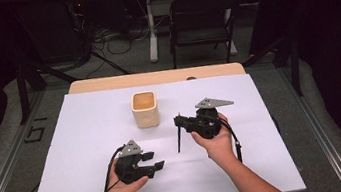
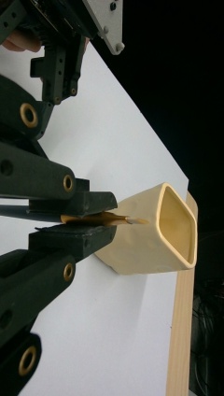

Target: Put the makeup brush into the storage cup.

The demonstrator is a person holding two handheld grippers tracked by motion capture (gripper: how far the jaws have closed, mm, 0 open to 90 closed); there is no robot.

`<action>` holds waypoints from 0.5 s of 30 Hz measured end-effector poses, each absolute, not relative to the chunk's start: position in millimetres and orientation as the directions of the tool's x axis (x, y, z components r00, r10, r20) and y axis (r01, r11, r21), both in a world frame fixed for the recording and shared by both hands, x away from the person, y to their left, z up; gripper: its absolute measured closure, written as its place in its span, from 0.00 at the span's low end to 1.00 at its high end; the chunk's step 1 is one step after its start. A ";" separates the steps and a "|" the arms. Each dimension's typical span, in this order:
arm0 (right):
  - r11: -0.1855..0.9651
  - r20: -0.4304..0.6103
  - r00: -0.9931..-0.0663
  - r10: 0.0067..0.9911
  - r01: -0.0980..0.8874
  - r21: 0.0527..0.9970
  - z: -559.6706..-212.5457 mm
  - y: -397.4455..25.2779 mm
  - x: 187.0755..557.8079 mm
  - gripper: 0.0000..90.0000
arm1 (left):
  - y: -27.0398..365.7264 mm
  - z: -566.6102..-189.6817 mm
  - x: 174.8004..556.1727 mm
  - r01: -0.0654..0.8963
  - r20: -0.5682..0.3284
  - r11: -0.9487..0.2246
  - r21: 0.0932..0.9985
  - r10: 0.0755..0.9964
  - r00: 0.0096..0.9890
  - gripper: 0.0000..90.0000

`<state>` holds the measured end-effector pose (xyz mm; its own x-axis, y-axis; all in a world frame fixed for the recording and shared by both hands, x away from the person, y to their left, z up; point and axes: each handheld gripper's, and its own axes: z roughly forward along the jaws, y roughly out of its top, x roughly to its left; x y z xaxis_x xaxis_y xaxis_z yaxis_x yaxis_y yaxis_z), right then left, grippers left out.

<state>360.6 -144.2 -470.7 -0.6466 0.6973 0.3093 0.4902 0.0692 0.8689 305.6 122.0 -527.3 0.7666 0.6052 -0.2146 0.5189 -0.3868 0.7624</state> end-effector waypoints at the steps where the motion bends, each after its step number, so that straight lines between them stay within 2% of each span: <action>1: 0.073 0.303 -0.646 0.701 0.487 0.871 -469.4 -144.0 362.5 0.93 | 122.4 -527.2 305.4 0.520 -0.213 -0.383 0.764 0.610 0.763 0.49; 15: 0.136 0.199 -0.634 0.747 0.439 0.888 -443.1 -139.8 385.5 0.93 | 139.0 -526.5 305.0 0.514 -0.169 -0.381 0.768 0.654 0.737 0.42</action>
